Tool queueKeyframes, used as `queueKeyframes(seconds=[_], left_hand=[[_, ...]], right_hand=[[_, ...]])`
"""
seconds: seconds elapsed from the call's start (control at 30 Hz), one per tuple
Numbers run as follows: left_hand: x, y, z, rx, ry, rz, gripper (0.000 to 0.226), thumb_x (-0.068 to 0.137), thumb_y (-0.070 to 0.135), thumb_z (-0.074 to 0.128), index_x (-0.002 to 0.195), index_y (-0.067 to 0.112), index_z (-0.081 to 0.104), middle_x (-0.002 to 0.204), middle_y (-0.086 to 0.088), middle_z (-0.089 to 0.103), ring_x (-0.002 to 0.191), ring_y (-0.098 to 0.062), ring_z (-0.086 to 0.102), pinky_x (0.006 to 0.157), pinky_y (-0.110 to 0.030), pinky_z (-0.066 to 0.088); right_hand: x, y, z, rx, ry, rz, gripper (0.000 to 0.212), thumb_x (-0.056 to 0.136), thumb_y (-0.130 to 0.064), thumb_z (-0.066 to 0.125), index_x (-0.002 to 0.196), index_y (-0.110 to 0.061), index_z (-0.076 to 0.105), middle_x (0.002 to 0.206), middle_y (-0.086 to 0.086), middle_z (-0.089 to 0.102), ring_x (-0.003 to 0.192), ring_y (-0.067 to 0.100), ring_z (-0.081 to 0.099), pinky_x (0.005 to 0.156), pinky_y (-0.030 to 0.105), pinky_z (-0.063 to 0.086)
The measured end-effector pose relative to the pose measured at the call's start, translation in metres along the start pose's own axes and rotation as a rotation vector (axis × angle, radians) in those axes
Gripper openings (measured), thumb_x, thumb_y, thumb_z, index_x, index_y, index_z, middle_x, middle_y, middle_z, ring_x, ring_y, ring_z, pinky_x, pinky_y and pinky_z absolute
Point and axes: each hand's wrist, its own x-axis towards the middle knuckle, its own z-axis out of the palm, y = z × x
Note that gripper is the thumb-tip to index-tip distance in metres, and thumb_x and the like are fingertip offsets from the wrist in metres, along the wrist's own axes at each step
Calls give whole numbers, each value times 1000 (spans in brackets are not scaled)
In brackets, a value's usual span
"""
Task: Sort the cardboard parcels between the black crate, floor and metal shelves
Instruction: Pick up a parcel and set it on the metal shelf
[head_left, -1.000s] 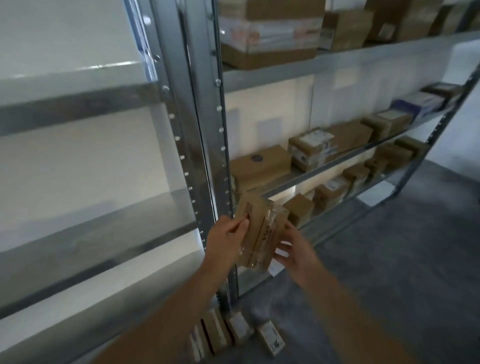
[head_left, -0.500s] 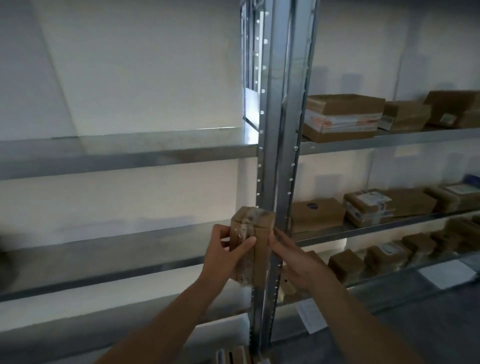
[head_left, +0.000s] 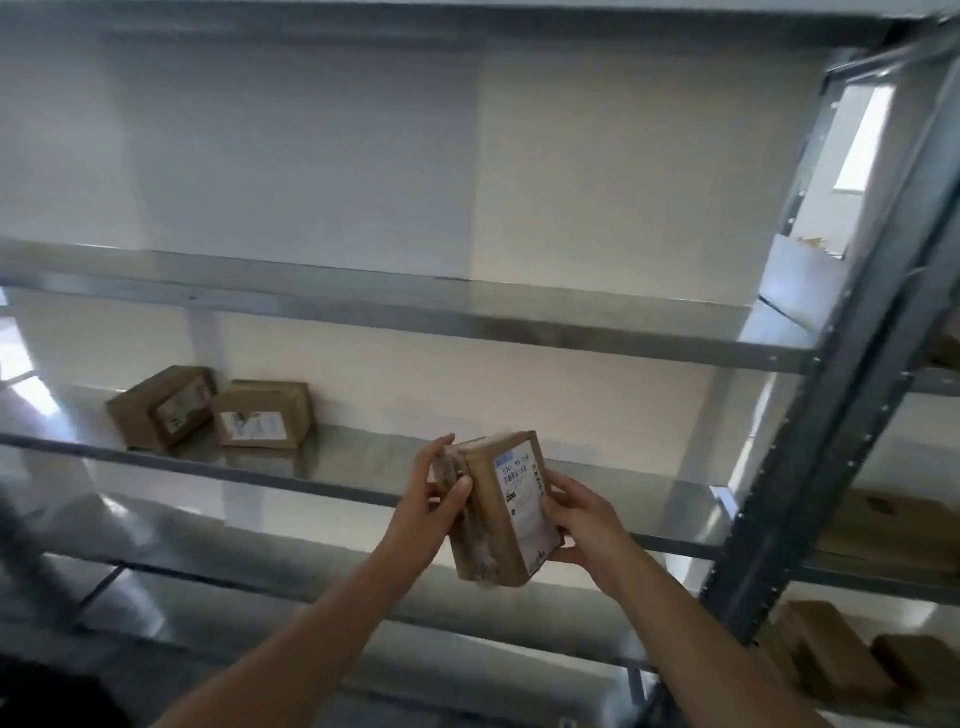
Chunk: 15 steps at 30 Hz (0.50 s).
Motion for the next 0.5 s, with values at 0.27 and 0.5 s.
queueKeyframes(seconds=[0.27, 0.5], left_hand=[[-62, -14, -182, -94, 322, -149, 40, 89, 41, 59, 126, 39, 45, 115, -17, 63, 104, -28, 66, 81, -45, 60], [-126, -29, -297, -141, 608, -250, 31, 99, 25, 51, 128, 33, 44, 114, -22, 65, 99, -35, 68, 81, -49, 59]], right_hand=[[3, 4, 210, -88, -71, 27, 19, 92, -12, 67, 110, -10, 66, 96, 5, 70, 79, 20, 68, 68, 40, 61], [-9, 22, 350, -194, -304, 141, 28, 88, -23, 73, 104, -9, 56, 103, 12, 69, 85, 22, 69, 76, 40, 60]])
